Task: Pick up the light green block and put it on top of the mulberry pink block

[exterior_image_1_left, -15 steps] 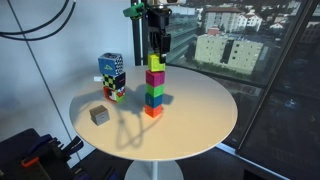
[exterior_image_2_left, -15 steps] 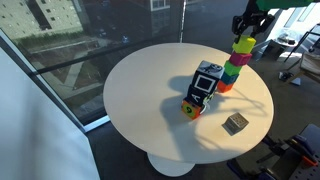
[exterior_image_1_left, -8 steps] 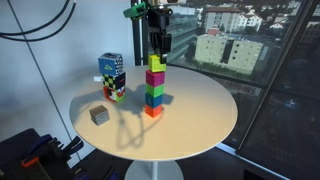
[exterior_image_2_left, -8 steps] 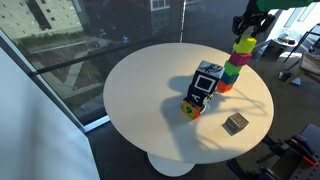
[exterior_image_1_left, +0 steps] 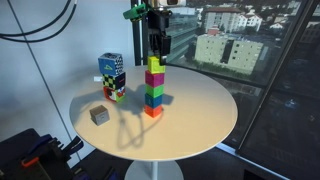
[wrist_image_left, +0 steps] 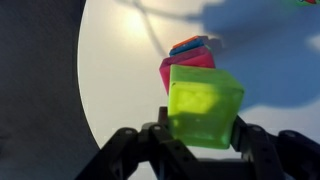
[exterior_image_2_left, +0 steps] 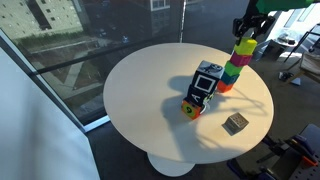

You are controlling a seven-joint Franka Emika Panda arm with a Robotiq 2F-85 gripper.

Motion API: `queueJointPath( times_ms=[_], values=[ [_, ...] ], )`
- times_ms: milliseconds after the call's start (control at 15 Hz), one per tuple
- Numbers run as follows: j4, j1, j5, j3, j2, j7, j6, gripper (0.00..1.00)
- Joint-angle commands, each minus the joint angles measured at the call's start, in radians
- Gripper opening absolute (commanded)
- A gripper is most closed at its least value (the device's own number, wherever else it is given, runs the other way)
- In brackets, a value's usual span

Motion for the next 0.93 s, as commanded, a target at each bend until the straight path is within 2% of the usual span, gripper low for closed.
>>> queueJointPath(
  times_ms=[0, 67, 200, 867],
  values=[
    [0.019, -0.001, -0.021, 0.001, 0.006, 0.010, -0.036, 0.81],
    [0.018, -0.002, -0.021, 0.001, 0.004, 0.009, -0.036, 0.84],
    [0.017, -0.002, -0.019, 0.001, 0.003, 0.008, -0.042, 0.99],
    [-0.004, -0.005, 0.005, 0.003, -0.039, -0.031, -0.045, 1.00]
  ],
)
